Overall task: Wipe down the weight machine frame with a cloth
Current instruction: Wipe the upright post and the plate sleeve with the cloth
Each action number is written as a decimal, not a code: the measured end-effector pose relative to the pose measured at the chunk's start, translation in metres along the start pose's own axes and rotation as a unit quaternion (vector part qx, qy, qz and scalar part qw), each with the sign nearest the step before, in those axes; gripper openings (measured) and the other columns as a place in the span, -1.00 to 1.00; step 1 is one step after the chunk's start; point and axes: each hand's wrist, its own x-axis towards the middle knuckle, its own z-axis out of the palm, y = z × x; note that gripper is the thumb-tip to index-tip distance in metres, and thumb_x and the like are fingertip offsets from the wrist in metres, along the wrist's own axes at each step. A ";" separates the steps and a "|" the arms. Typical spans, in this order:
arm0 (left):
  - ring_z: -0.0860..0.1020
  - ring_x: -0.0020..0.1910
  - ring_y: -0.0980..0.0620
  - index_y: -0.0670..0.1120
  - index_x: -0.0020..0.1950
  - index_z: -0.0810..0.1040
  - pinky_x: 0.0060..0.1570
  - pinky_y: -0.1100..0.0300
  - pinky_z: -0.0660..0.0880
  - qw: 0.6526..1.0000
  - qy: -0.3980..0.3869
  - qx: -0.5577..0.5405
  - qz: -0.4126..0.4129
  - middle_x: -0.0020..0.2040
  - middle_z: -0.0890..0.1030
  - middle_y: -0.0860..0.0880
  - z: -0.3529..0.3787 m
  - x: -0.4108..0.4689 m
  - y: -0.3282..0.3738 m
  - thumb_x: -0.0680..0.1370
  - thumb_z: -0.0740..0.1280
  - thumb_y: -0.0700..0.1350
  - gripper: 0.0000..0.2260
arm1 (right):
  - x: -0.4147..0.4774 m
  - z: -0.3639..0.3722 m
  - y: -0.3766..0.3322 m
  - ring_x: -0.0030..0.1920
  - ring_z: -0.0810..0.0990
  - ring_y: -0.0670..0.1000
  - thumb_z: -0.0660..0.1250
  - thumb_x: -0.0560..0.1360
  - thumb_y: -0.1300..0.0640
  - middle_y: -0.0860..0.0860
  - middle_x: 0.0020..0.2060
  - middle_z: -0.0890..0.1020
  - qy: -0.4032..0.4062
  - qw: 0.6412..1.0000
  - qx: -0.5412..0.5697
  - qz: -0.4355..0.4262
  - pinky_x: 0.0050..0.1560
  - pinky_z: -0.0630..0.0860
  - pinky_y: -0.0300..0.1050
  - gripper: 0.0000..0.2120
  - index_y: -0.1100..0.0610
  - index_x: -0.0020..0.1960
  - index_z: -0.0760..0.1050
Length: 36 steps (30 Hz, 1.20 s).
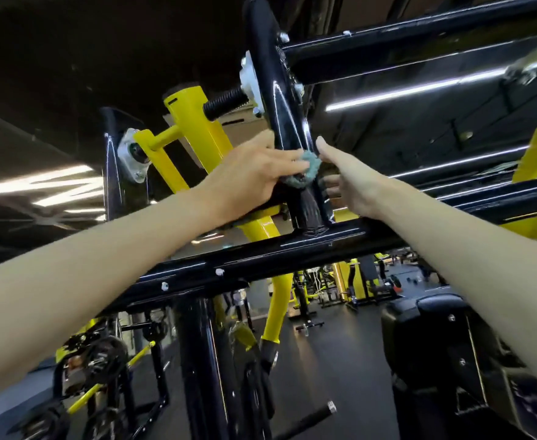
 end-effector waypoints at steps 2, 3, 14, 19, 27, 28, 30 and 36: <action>0.35 -0.28 -0.08 -0.22 0.10 0.65 -0.42 0.05 0.44 0.999 -0.015 -0.020 0.045 0.05 0.67 -0.13 0.011 -0.009 0.010 0.44 0.33 -0.44 -0.71 | -0.004 0.002 0.000 0.06 0.55 0.12 0.09 0.54 -0.33 0.13 0.07 0.56 -0.002 1.000 0.001 0.005 0.14 0.44 0.02 -0.57 -0.01 0.11 0.44; 0.35 -0.26 -0.05 -0.20 0.11 0.65 -0.40 0.09 0.43 0.994 -0.050 -0.025 0.098 0.07 0.66 -0.10 0.016 -0.017 0.017 0.45 0.34 -0.42 -0.72 | -0.005 0.003 -0.001 -0.01 0.56 0.11 0.08 0.55 -0.32 0.13 0.01 0.58 -0.005 1.000 0.004 0.002 0.11 0.45 0.01 -0.57 0.00 0.08 0.45; 0.38 -0.27 -0.04 -0.15 0.13 0.64 -0.37 0.21 0.29 0.985 -0.068 0.002 0.161 0.05 0.67 -0.08 0.011 -0.019 0.014 0.48 0.28 -0.27 -0.73 | -0.012 0.009 -0.006 0.07 0.51 0.14 0.07 0.58 -0.27 0.13 0.00 0.55 0.035 0.999 -0.002 0.011 0.24 0.43 0.08 -0.60 0.03 0.04 0.46; 0.28 -0.24 -0.03 -0.20 0.21 0.60 -0.39 0.10 0.33 0.996 0.057 -0.001 -0.072 0.13 0.65 -0.14 0.011 0.003 -0.024 0.50 0.26 -0.42 -0.67 | -0.009 0.008 -0.004 0.04 0.44 0.17 0.09 0.55 -0.30 0.21 0.04 0.47 0.014 1.000 -0.002 0.018 0.21 0.39 0.06 -0.49 0.09 0.18 0.45; 0.37 -0.21 0.02 -0.18 0.17 0.61 -0.21 0.20 0.43 0.984 0.062 -0.097 -0.134 0.13 0.62 -0.22 0.007 0.009 -0.037 0.47 0.26 -0.47 -0.64 | -0.006 0.002 -0.004 -0.23 0.55 -0.03 0.06 0.58 -0.28 0.05 -0.17 0.56 0.008 0.999 0.026 0.021 -0.17 0.48 -0.12 -0.60 0.04 -0.02 0.42; 0.40 -0.20 0.00 -0.18 0.17 0.61 -0.13 0.28 0.45 0.974 0.087 -0.108 -0.181 0.10 0.61 -0.27 0.005 0.015 -0.041 0.47 0.26 -0.47 -0.64 | -0.006 0.003 -0.004 -0.36 0.46 -0.05 0.06 0.58 -0.27 0.02 -0.29 0.49 0.012 0.999 0.026 0.024 -0.30 0.42 -0.17 -0.59 0.05 -0.06 0.41; 0.41 -0.18 -0.07 -0.13 0.15 0.63 -0.17 0.15 0.47 0.983 0.058 -0.090 -0.149 0.01 0.60 -0.27 0.010 0.016 -0.032 0.49 0.26 -0.41 -0.67 | -0.006 0.003 -0.004 -0.39 0.40 -0.04 0.05 0.58 -0.28 0.00 -0.35 0.44 0.014 0.999 0.028 0.027 -0.35 0.35 -0.17 -0.57 0.06 -0.02 0.43; 0.30 -0.15 0.08 -0.13 0.17 0.63 -0.17 0.12 0.41 0.982 0.079 -0.083 -0.152 0.06 0.62 -0.24 0.007 0.022 -0.048 0.47 0.29 -0.42 -0.65 | -0.001 -0.002 0.001 -0.21 0.52 0.03 0.04 0.58 -0.29 0.07 -0.15 0.54 0.001 0.999 0.046 0.025 -0.23 0.47 -0.11 -0.57 0.03 0.03 0.45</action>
